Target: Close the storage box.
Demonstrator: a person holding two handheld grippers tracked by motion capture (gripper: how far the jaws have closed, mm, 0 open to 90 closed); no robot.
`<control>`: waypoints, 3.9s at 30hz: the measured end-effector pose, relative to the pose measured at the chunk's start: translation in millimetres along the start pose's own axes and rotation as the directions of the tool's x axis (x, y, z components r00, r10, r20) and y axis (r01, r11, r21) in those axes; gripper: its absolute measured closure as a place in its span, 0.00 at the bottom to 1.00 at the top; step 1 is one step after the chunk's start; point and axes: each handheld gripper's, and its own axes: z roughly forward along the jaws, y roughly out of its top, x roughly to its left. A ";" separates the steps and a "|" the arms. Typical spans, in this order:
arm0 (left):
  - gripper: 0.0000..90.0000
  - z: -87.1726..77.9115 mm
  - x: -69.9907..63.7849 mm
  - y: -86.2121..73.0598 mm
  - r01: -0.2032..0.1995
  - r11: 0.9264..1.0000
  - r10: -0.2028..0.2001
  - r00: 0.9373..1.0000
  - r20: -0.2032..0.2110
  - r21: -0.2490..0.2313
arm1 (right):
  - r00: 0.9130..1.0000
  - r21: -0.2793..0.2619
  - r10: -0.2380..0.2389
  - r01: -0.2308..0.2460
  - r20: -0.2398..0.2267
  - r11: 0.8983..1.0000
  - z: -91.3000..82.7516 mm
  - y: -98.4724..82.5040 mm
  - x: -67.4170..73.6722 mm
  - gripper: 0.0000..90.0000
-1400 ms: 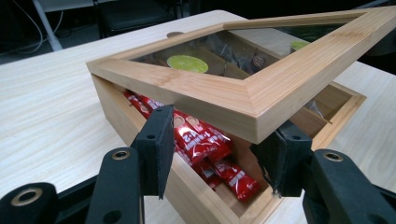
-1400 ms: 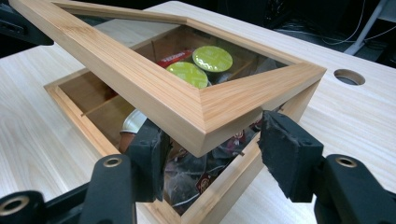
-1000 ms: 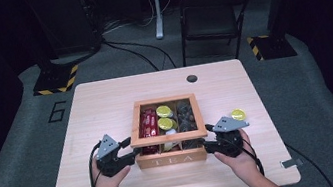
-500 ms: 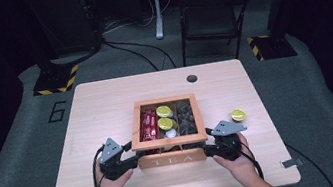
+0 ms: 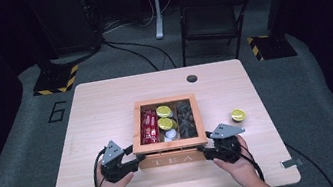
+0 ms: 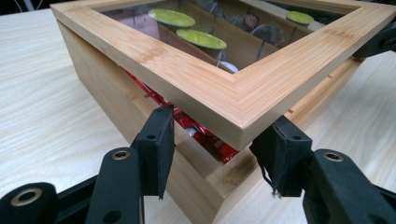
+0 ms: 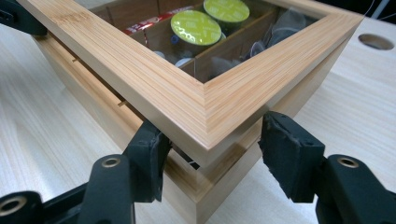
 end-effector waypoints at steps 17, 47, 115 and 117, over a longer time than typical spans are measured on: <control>0.46 -4.2 -2.3 0.4 -0.008 1.000 0.007 0.999 0.033 0.020 | 1.000 0.014 0.005 -0.005 -0.020 1.000 -2.0 -0.2 1.9 0.37; 0.36 -13.7 5.5 9.7 0.032 0.999 -0.032 0.998 0.061 -0.007 | 0.997 -0.044 0.046 -0.049 -0.057 0.998 -16.4 6.3 -8.1 0.31; 0.38 -20.8 65.2 -2.6 0.110 0.993 -0.105 0.985 -0.136 0.032 | 0.977 0.024 0.133 -0.138 0.166 0.990 -20.6 -20.0 -68.4 0.32; 0.38 -19.8 67.5 -3.4 0.115 0.992 -0.108 0.985 -0.134 0.044 | 0.976 0.030 0.135 -0.142 0.172 0.989 -20.4 -20.9 -69.9 0.32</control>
